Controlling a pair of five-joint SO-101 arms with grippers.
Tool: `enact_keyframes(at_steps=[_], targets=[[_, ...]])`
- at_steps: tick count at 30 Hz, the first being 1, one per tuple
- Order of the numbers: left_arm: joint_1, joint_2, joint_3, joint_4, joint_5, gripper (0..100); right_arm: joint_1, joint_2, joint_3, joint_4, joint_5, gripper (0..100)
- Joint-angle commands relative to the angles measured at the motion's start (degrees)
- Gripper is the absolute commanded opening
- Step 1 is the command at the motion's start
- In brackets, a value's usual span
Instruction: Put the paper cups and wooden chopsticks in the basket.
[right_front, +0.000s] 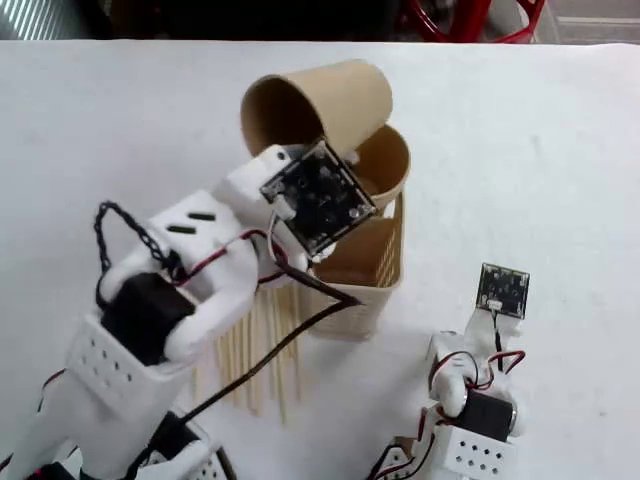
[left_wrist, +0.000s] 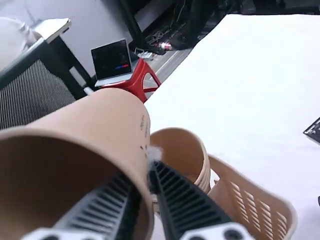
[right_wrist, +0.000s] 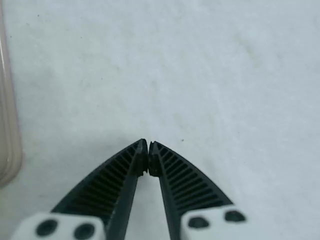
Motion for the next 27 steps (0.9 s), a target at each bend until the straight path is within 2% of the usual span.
enact_keyframes(at_steps=[1,6,10,18,27], targets=[[0.92,1.45,0.44,-4.57,-0.97,2,0.31,-0.4,0.53,0.31,0.0,1.9],[0.92,12.26,-4.84,-0.97,-0.26,2,0.31,-0.4,0.53,0.31,0.0,1.9],[1.01,19.56,-15.47,8.18,3.6,2,0.31,-0.4,0.53,0.31,0.0,1.9],[1.01,27.56,-32.79,24.7,3.43,2,0.31,-0.4,0.53,0.31,0.0,1.9],[0.84,27.91,-35.6,28.84,3.34,2,0.31,-0.4,0.53,0.31,0.0,1.9]])
